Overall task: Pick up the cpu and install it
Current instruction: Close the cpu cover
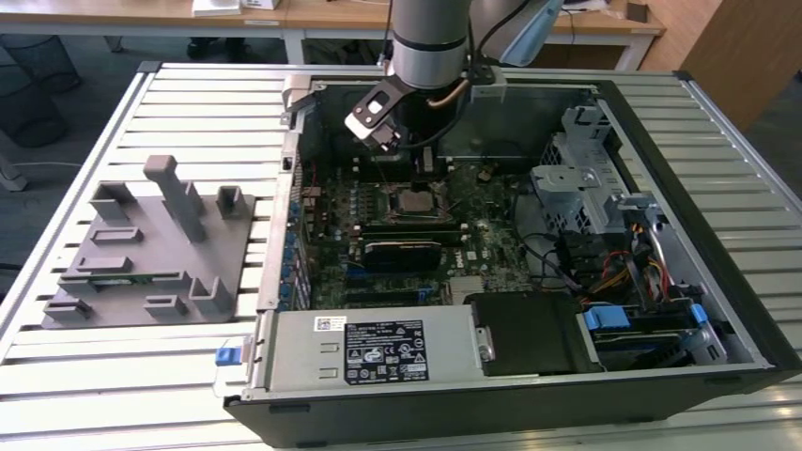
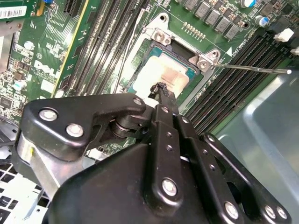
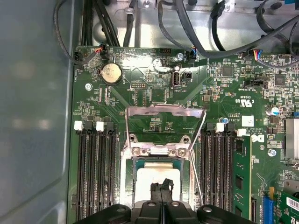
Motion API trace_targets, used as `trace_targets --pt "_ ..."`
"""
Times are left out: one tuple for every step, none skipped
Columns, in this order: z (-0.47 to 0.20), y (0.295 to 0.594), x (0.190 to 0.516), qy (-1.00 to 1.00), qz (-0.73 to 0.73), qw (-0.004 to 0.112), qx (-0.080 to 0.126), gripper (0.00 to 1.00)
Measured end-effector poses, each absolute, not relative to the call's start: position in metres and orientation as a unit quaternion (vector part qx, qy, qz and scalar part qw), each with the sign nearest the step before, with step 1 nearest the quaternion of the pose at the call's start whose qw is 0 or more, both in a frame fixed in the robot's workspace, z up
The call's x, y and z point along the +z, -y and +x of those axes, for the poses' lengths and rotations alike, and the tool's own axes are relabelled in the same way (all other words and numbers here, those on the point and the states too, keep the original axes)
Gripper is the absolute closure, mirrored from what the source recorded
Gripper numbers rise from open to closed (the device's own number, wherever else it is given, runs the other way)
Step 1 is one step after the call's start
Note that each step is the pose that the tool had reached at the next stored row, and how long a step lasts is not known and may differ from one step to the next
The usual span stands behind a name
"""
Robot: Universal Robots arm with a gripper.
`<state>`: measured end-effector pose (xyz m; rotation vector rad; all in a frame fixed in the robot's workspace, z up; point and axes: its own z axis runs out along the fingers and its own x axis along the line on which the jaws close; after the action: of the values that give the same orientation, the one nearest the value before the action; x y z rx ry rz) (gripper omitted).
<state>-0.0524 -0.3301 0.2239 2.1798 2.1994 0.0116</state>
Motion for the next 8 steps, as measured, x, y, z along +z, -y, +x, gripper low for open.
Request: trace_targets --pt "-0.0524 0.3301 0.2241 -0.71 0.704 0.022 0.004 0.89" --pt "-0.0524 0.3302 0.2244 -0.71 0.704 0.023 0.004 0.89" --pt "-0.0524 0.3302 0.2247 -0.71 0.704 0.023 0.004 0.89" --pt "-0.0524 0.3302 0.2248 -0.71 0.704 0.022 0.004 0.89" --pt "-0.0525 0.3302 0.2252 -0.71 0.704 0.022 0.004 0.89" --pt "-0.0525 0.3302 0.2257 -0.71 0.704 0.023 0.004 0.89" --pt "-0.0525 0.3302 0.2262 -0.71 0.704 0.022 0.004 0.89" --pt "-0.0524 0.3302 0.2267 -0.71 0.704 0.022 0.004 0.89"
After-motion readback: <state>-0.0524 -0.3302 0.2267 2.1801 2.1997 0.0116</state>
